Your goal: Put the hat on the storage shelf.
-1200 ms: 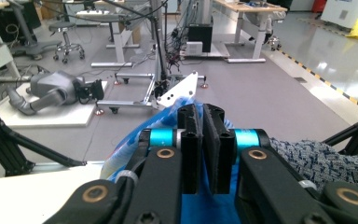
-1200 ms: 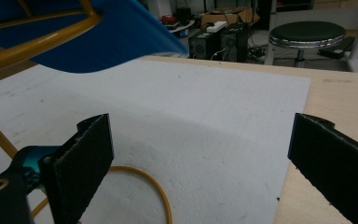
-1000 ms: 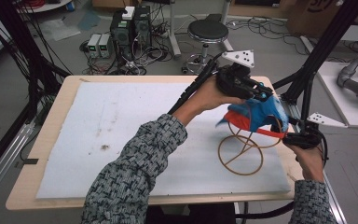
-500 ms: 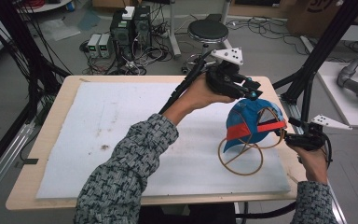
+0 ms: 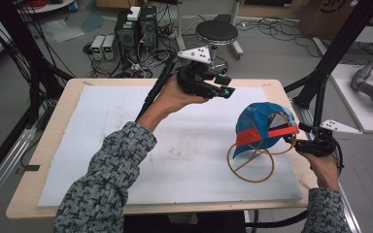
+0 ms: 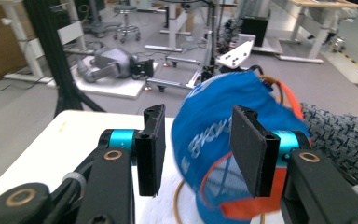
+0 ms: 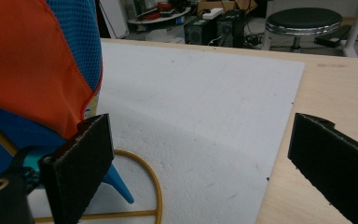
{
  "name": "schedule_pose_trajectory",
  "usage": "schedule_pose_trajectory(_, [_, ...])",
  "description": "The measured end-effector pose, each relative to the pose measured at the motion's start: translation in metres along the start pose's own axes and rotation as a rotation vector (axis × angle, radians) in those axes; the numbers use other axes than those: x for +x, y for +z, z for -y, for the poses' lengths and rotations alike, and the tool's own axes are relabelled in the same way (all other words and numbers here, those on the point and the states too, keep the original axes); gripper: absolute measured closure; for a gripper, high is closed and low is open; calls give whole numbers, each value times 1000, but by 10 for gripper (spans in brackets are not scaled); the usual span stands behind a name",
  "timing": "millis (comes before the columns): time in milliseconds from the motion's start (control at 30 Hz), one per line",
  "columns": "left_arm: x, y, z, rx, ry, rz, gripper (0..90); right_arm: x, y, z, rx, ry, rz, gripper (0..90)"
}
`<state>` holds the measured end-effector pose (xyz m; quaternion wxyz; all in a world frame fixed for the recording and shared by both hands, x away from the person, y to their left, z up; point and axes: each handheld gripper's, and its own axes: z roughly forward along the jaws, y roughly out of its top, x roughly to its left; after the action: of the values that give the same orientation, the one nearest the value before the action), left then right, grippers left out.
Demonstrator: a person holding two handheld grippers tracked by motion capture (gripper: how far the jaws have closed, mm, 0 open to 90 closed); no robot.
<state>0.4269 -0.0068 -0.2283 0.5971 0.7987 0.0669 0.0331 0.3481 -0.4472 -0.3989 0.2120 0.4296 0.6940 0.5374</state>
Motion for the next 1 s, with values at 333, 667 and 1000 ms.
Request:
schedule_pose_trajectory(333, [8,-53,23,-7,-35,-109,497,-1,2,3,24,-2,11,64])
schedule_pose_trajectory(667, [10,-104,44,-43,-60,-204,483,-1,6,6,48,-3,13,64])
schedule_pose_trajectory(1000, [9,-154,68,-77,-82,-287,480,-2,9,8,54,5,8,64])
